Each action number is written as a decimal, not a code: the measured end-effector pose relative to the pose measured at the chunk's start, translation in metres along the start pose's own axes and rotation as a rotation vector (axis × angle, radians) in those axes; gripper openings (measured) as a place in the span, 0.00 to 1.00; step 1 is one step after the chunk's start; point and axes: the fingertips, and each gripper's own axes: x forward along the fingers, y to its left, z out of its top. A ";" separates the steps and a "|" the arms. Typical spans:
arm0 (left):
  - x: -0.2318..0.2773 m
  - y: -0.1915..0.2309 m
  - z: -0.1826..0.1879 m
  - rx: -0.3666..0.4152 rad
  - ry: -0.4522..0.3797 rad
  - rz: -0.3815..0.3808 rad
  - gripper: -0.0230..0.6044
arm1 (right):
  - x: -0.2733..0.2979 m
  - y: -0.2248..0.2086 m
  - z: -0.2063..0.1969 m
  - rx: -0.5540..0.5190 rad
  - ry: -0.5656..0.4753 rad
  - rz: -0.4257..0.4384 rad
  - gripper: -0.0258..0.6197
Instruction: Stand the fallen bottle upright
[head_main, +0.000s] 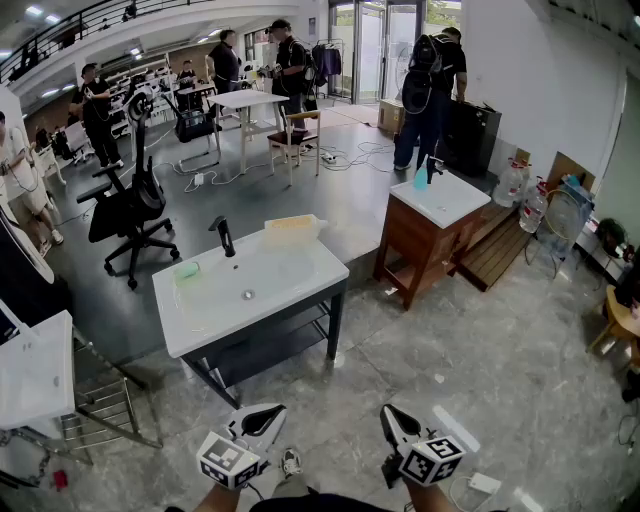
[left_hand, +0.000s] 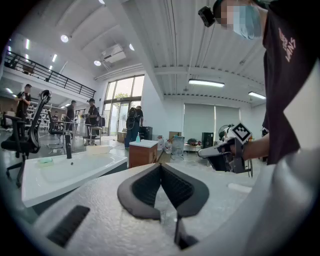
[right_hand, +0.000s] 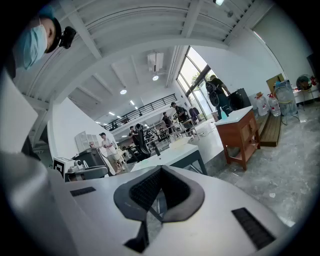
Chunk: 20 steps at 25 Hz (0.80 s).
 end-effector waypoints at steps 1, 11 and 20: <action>0.002 0.004 0.004 0.002 -0.007 -0.001 0.07 | 0.005 0.000 0.001 -0.006 0.003 0.000 0.04; 0.014 0.050 0.005 0.022 -0.015 -0.015 0.07 | 0.056 0.001 0.014 -0.027 0.000 -0.009 0.04; 0.028 0.120 0.015 0.029 -0.055 -0.066 0.08 | 0.127 0.004 0.038 0.060 -0.087 -0.015 0.05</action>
